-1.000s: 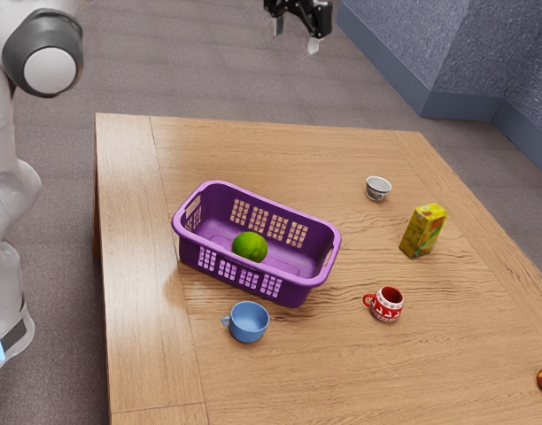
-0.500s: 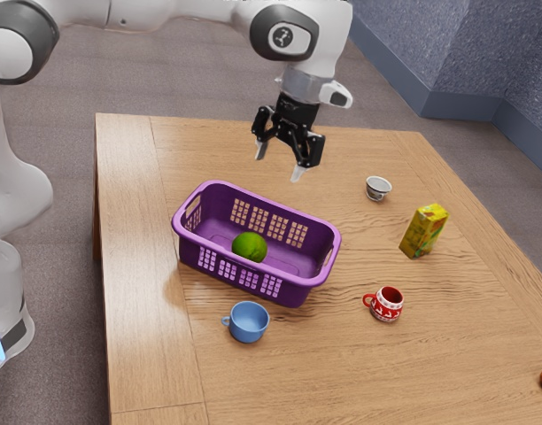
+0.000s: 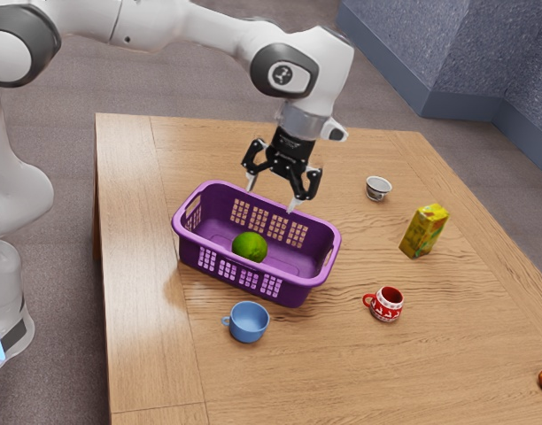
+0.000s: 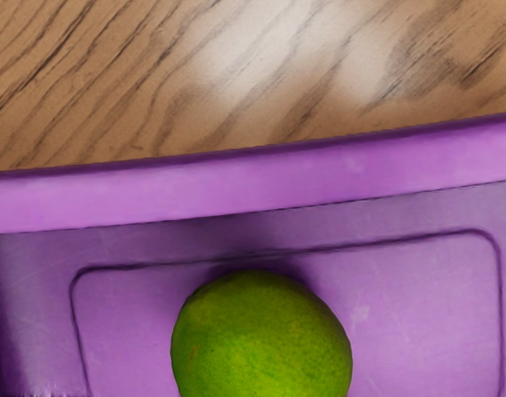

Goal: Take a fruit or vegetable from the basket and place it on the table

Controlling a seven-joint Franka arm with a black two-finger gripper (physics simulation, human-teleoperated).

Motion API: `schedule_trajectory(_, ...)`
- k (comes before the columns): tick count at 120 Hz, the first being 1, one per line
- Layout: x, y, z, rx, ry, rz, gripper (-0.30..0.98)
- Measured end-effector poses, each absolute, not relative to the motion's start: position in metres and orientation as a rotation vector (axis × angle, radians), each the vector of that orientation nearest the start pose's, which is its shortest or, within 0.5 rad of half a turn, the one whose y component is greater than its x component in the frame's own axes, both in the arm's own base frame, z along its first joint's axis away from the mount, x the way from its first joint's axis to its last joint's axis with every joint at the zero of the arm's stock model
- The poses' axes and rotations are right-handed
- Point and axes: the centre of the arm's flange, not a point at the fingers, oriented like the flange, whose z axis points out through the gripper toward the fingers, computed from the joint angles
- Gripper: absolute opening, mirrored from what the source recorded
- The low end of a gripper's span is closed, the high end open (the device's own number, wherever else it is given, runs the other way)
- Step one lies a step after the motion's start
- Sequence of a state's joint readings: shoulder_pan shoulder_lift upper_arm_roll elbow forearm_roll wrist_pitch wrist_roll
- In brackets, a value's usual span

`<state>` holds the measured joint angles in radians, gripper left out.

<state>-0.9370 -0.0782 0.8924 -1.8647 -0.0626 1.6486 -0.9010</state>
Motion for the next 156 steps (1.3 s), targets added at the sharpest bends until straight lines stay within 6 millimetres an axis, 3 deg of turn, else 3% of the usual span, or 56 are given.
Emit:
schedule_trajectory(32,0.522,-0.024,0.470,-2.784,-1.483,0.367,0.69)
schedule_trajectory(73,0.524,-0.027,0.459,-2.729,-1.609,0.346,0.69)
schedule_trajectory(109,0.518,-0.046,0.433,-2.680,-1.613,0.367,0.69)
schedule_trajectory(156,0.516,-0.042,0.417,-2.610,-1.660,0.380,0.65)
